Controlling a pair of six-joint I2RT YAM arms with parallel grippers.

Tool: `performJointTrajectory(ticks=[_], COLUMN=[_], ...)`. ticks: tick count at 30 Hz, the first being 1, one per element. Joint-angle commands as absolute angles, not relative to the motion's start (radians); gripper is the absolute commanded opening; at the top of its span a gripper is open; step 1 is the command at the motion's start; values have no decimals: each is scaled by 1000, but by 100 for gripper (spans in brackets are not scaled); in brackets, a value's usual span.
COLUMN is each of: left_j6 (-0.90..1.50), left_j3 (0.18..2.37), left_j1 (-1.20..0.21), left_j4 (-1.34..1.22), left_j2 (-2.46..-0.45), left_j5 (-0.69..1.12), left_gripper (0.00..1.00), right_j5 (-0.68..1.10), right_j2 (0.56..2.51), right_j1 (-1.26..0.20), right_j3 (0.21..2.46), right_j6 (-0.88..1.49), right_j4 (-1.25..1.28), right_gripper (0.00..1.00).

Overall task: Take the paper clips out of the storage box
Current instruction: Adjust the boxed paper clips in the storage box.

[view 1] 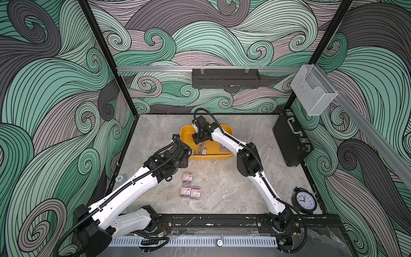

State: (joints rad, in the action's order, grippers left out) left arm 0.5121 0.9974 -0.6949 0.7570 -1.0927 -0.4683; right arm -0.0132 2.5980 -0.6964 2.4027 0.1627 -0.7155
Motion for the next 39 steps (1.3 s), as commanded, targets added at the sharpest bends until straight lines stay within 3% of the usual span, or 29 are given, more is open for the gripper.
performJointTrajectory(ticks=[1,10,21,31,39], left_j6=[517,515,516,513,510], left_j3=[993,975,988,1001,1008], left_j1=[-687,-688,-687,-688,-688], left_j4=[794,793,804,801,809], left_j2=[-1073,-1037,-1041,-1059,-1066], left_j5=[-489,-488,-460,-450,-445], left_gripper=[70,70,70,70,70], right_j5=[19,-12,-46,45,132], right_j2=[2608,2587,2515,2444,2436], right_j1=[-692,-695,-700,-712,-717], right_j3=[2427,2406,2280,2184,2171], right_j6=[280,248,216,253,294], right_j4=[-673,-715,-724,-668,-636], right_gripper=[60,70,75,75,67])
